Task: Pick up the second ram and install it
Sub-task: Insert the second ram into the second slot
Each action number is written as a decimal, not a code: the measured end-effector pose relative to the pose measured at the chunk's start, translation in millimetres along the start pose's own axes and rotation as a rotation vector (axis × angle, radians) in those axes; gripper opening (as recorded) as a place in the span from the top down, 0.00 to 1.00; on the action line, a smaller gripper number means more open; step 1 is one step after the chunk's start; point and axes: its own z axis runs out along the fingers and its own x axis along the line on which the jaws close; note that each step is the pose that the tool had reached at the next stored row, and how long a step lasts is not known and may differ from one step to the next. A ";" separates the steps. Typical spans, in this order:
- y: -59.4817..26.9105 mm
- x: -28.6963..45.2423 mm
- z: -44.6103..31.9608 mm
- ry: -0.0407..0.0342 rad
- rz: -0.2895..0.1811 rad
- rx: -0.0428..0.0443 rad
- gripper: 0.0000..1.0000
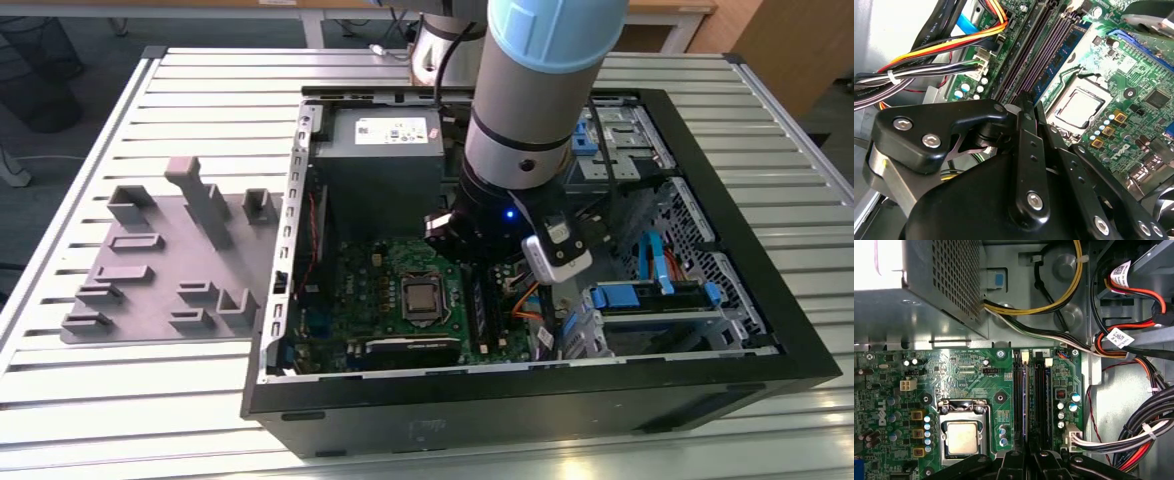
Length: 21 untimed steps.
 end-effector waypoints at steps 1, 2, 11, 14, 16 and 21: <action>0.0 0.0 0.1 0.0000 0.000 0.0000 0.86; 0.0 0.0 0.3 0.0000 0.000 0.0000 0.86; -1.3 -0.2 7.2 0.0001 0.000 -0.0030 0.86; -1.3 -0.3 8.3 0.0007 0.000 -0.0097 0.86; -1.5 -0.3 8.8 0.0009 0.000 -0.0124 0.86; -5.0 -0.4 9.3 0.0016 0.001 -0.0135 0.86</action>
